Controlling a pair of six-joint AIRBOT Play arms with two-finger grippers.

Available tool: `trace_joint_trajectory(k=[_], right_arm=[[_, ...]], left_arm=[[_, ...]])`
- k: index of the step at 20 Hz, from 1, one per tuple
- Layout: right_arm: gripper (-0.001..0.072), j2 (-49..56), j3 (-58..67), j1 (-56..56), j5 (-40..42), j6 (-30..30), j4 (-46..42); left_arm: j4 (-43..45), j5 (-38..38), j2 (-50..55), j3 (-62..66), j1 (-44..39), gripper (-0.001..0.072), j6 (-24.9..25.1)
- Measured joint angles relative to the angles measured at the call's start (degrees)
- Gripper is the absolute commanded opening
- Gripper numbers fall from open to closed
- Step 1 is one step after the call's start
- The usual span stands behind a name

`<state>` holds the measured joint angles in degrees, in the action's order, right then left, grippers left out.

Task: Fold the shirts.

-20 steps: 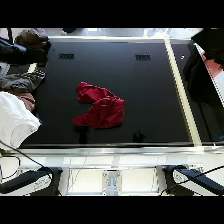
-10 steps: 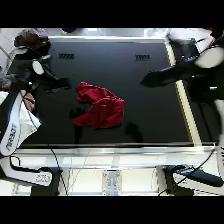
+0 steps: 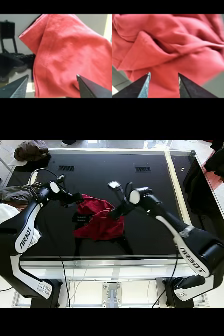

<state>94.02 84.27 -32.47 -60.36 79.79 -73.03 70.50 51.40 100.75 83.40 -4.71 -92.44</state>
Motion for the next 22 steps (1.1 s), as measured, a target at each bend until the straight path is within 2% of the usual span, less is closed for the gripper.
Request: trace_joint_trajectory(k=[7, 9, 10, 12, 13, 14, 15, 16, 17, 22], right_arm=[[0.0395, 3.72, 0.17, -3.50, 8.61, -0.02, -0.98], [0.0542, 4.50, 0.17, -3.76, 10.29, 0.00, -1.11], [0.0542, 4.79, 0.20, -3.82, 10.82, -0.02, -1.09], [0.0526, 5.42, 0.22, -3.89, 11.50, -0.02, -1.09], [0.0496, 5.70, 0.22, -3.91, 11.74, -0.02, -1.07], [0.0384, 6.05, 0.22, -3.93, 11.80, 0.00, -1.01], [0.0204, 6.38, 0.22, -3.96, 11.87, -0.02, -1.03], [0.0039, 6.58, 0.22, -3.96, 11.96, -0.02, -0.98], [0.0012, 6.78, 0.24, -3.98, 12.09, 0.00, -0.92], [0.0009, 6.97, 5.68, -3.15, 10.03, 0.02, -2.32]], left_arm=[[-0.55, -1.09, 3.30, 0.11, -0.26, 0.0706, 0.48], [-0.72, -1.40, 3.61, 0.09, -0.26, 0.0706, 0.48], [-0.74, -1.40, 3.72, 0.09, -0.26, 0.0706, 0.50], [-0.72, -1.31, 3.87, 0.04, -0.28, 0.0705, 0.48], [-0.72, -1.29, 3.89, 0.04, -0.26, 0.0704, 0.48], [-0.70, -1.27, 3.93, 0.04, -0.26, 0.0678, 0.46], [-0.68, -1.25, 3.98, 0.04, -0.26, 0.0524, 0.44], [-0.57, -1.27, 4.00, 0.04, -0.26, 0.0234, 0.42], [-0.72, -1.29, 4.09, 0.00, -0.26, 0.0004, 0.28], [-4.61, -2.36, 3.30, 0.76, -0.20, 0.0012, 0.28]])
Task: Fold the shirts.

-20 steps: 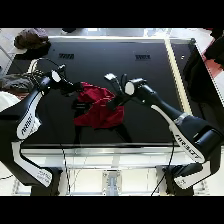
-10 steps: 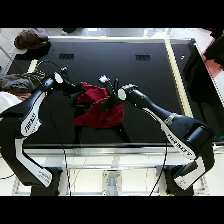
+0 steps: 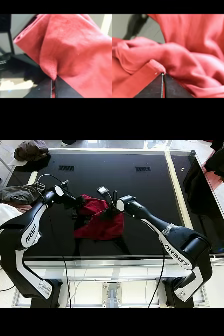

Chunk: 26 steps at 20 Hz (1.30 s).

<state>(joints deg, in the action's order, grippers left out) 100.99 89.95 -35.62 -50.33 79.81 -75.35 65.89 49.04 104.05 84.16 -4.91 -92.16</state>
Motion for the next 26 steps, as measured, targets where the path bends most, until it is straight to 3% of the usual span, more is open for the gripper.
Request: trace_joint_trajectory(k=[6, 13, 17, 20, 23, 26], right_arm=[[0.0009, -7.45, 17.09, 3.39, -18.64, 0.09, -10.40], [0.0008, -31.69, 26.88, 5.05, -36.89, 1.81, -15.06], [0.0008, -45.83, 27.76, 5.18, -39.74, 4.83, -15.54], [0.0006, -52.15, 27.96, 5.22, -37.46, 5.75, -17.11], [0.0005, -53.24, 28.00, 5.22, -32.20, 4.94, -22.49], [0.0004, -48.19, 28.00, 5.27, -28.96, 2.69, -30.14]], left_arm=[[-1.51, -0.96, -13.40, 3.08, 3.80, 0.0013, 3.21], [0.48, 0.98, -44.30, 3.82, 9.51, 0.0012, 9.31], [8.15, 2.95, -61.40, 3.89, 10.38, 0.0011, 10.51], [10.29, 2.95, -69.37, 3.93, 10.60, 0.0011, 9.81], [7.52, 5.86, -70.99, 3.85, 10.64, 0.0011, 9.40], [2.91, 13.31, -65.70, 2.25, 10.58, 0.0011, 9.09]])
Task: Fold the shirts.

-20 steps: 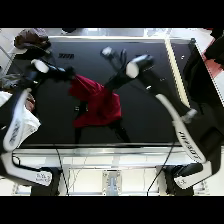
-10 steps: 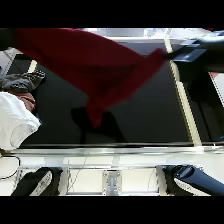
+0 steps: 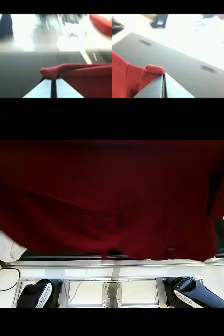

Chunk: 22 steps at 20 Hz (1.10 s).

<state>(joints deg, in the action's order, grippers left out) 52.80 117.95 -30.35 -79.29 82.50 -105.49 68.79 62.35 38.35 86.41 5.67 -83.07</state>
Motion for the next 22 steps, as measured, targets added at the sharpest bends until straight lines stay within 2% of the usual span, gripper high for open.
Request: trace_joint_trajectory(k=[3, 6, 7, 8, 9, 10, 13, 14, 15, 18, 22], right_arm=[[0.0005, 10.36, -0.96, 2.14, 2.08, -2.25, -4.63], [0.0010, 22.82, -2.32, 8.35, 6.05, -2.51, -2.78], [0.0032, 27.50, -2.62, 11.02, 8.46, -2.12, 0.02], [0.0176, 31.58, -2.78, 13.44, 12.17, -1.66, 3.45], [0.0454, 35.21, -2.86, 15.61, 16.24, -1.22, 7.13], [0.0610, 37.92, -2.93, 17.31, 19.76, -0.59, 10.95], [0.0606, 41.83, -1.95, 20.74, 28.28, 1.16, 20.46], [0.0555, 41.79, -1.27, 21.57, 29.00, 1.42, 22.16], [0.0549, 41.03, -0.74, 22.56, 28.96, 1.75, 22.45], [0.0549, 34.67, 0.13, 27.34, 22.18, 2.14, 17.64], [0.0550, 23.02, -3.30, 40.00, 6.08, 2.05, 11.91]], left_arm=[[-1.51, 4.22, 9.40, -4.39, -0.92, 0.0011, -0.07], [-0.02, 2.99, 22.18, -7.85, -1.81, 0.0014, -0.07], [0.55, 0.55, 26.97, -8.46, -2.01, 0.0092, -0.22], [0.81, -1.84, 31.10, -8.85, -2.08, 0.0365, -0.35], [1.14, -5.05, 35.17, -9.05, -2.16, 0.0629, -0.48], [0.81, -8.22, 38.36, -9.07, -2.12, 0.0716, -0.50], [-0.61, -17.49, 43.58, -7.72, -0.98, 0.0704, -0.57], [-0.63, -19.98, 43.78, -6.95, 0.17, 0.0705, -0.61], [-0.87, -21.84, 43.17, -6.29, 1.70, 0.0704, -0.63], [0.68, -24.46, 37.77, -5.40, 8.83, 0.0705, -0.68], [6.12, -24.33, 27.41, -8.61, 22.95, 0.0704, -1.03]])
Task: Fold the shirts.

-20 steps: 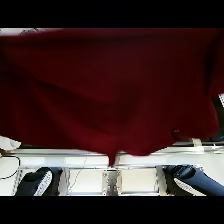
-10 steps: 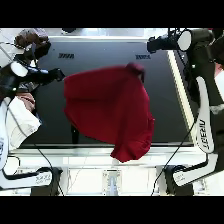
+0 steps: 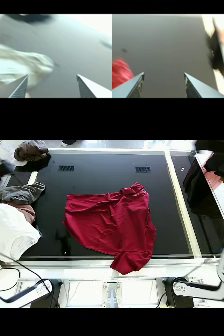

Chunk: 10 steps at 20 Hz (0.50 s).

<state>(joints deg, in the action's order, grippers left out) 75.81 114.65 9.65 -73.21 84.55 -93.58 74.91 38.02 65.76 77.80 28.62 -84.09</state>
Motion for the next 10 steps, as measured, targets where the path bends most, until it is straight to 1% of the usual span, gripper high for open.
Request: trace_joint_trajectory(k=[2, 3, 5, 6, 8, 10], right_arm=[[0.0550, -5.79, -5.81, 7.80, -6.60, -1.18, 1.84], [0.0550, -8.33, -9.70, 11.19, -8.63, -1.68, 3.78], [0.0550, -13.14, -20.26, 17.25, -11.63, -2.78, 9.22], [0.0549, -15.37, -26.77, 19.58, -12.79, -3.19, 12.15], [0.0549, -18.71, -40.02, 22.43, -13.90, -3.82, 16.35], [0.0549, -21.31, -54.62, 24.02, -14.23, -4.72, 21.18]], left_arm=[[1.09, 2.29, -4.50, -4.79, 7.43, 0.0704, -2.73], [1.31, 3.98, -6.25, -7.72, 10.84, 0.0704, -4.74], [1.25, 8.63, -8.35, -13.94, 16.48, 0.0704, -7.69], [0.00, 10.93, -8.61, -16.68, 18.29, 0.0704, -8.00], [-4.09, 15.34, -7.76, -21.20, 20.48, 0.0704, -6.69], [-10.64, 19.08, -5.29, -23.89, 20.79, 0.0704, -3.04]])
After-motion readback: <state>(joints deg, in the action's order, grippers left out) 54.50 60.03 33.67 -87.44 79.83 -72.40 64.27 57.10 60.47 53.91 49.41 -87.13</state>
